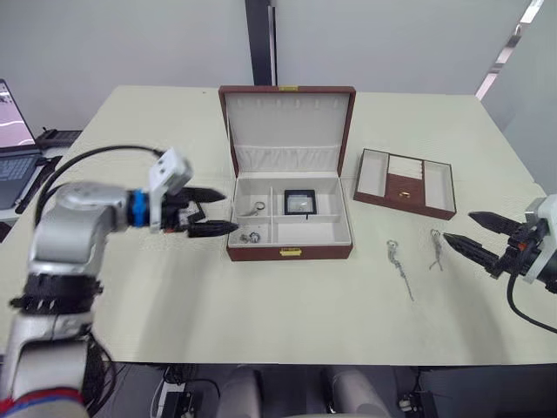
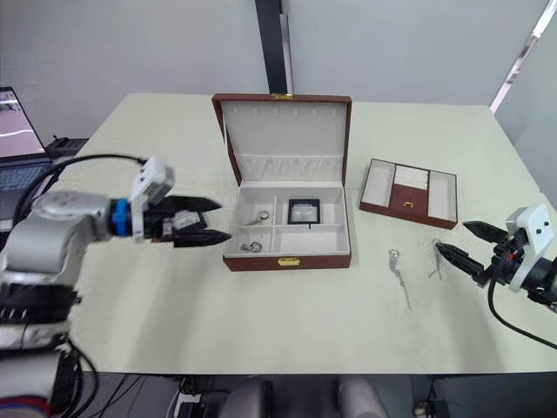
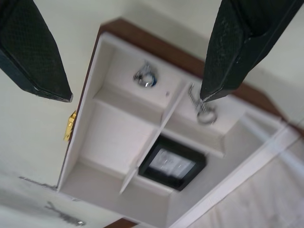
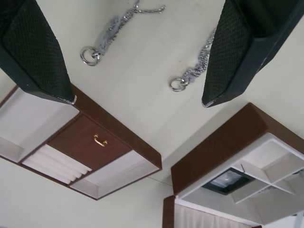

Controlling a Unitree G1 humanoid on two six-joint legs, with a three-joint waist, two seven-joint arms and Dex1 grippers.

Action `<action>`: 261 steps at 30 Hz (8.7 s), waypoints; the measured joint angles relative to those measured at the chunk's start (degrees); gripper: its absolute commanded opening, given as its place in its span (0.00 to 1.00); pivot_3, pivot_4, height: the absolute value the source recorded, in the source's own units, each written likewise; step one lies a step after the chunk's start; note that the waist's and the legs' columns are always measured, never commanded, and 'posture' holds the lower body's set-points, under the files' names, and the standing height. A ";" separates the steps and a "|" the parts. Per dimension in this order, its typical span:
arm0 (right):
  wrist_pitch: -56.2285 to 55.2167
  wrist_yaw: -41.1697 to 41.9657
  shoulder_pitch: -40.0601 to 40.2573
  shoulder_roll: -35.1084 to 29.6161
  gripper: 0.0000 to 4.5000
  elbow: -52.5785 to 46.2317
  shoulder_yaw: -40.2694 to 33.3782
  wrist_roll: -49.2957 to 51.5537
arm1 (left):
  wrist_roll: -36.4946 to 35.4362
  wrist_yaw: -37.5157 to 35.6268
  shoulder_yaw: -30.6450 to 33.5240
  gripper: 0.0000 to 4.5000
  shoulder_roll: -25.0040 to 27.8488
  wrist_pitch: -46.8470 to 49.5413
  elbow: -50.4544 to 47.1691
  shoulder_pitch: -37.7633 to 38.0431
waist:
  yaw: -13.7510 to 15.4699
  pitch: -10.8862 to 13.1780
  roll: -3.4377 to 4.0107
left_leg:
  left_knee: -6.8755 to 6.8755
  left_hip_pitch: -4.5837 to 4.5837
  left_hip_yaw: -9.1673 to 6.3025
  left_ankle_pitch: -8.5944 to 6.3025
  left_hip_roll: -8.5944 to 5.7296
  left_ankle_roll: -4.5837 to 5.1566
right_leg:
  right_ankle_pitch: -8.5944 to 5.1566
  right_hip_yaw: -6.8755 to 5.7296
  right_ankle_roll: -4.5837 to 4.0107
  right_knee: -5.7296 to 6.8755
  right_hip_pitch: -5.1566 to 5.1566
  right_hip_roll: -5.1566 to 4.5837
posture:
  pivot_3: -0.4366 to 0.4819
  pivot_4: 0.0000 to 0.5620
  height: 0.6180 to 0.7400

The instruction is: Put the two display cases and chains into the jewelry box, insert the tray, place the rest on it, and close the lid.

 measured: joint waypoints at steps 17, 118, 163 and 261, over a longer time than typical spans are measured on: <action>-10.34 4.94 -7.19 0.73 1.00 21.14 4.77 -8.44 | -1.73 15.32 26.79 0.99 2.76 -1.34 -7.45 34.67 | -0.27 0.00 0.01 | -0.08 0.15 0.16 -0.01 0.00 -0.01 | -0.02 0.06 -0.02 0.00 0.01 -0.07 | 0.48 0.27 1.00; 9.55 5.74 -18.17 3.35 1.00 -19.09 17.91 5.14 | 17.19 5.55 -11.85 0.00 0.70 -35.37 43.16 -11.44 | -0.50 0.02 -0.01 | -0.05 -0.01 0.05 -0.01 -0.01 -0.01 | -0.02 -0.06 -0.02 0.06 -0.07 -0.04 | 0.48 0.27 1.00; 12.21 -7.69 5.18 1.90 1.00 -34.24 1.05 10.51 | 10.56 -16.80 -28.52 0.00 -12.09 -16.39 20.62 -28.23 | 0.45 0.05 -0.08 | -0.01 -0.08 -0.10 0.00 -0.05 0.00 | -0.03 0.02 -0.01 -0.02 -0.01 0.09 | 0.48 0.27 1.00; -10.08 2.37 -4.94 0.75 1.00 21.63 -0.71 -6.85 | -4.06 21.98 26.56 0.99 1.59 1.70 -5.89 25.80 | -0.09 0.02 -0.01 | -0.09 0.08 0.05 -0.01 0.01 -0.01 | -0.05 0.13 -0.03 0.00 0.01 0.05 | 0.48 0.27 1.00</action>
